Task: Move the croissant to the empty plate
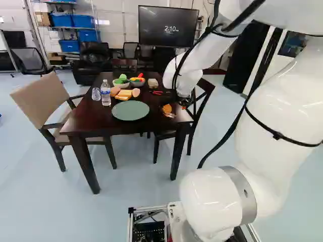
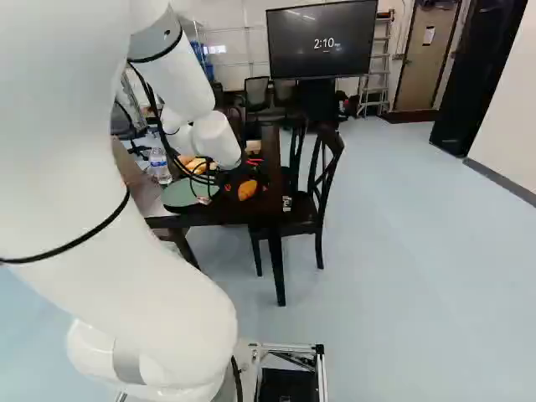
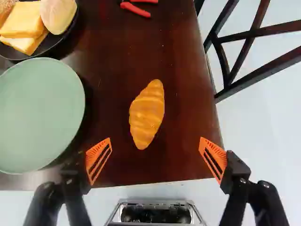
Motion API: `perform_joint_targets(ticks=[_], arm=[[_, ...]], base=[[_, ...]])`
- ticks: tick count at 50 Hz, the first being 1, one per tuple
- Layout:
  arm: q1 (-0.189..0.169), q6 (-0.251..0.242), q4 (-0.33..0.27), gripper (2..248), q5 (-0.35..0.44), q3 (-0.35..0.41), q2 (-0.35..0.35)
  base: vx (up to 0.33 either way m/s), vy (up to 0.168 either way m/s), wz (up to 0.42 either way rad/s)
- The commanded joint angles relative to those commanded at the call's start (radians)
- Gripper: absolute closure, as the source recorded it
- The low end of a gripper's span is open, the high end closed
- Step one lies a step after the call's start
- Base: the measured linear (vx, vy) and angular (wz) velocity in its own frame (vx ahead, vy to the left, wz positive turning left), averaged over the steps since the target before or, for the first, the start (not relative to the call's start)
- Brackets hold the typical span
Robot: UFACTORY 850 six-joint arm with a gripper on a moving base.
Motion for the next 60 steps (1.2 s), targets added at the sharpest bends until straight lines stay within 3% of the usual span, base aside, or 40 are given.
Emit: perform_joint_targets(ticks=[42,60], arm=[[-0.002,0.000,0.000,3,-0.372,-0.193,-0.072],[-0.003,0.000,0.000,3,-0.387,-0.288,-0.156]], base=[[0.000,0.000,0.000],[0.000,0.000,0.000]])
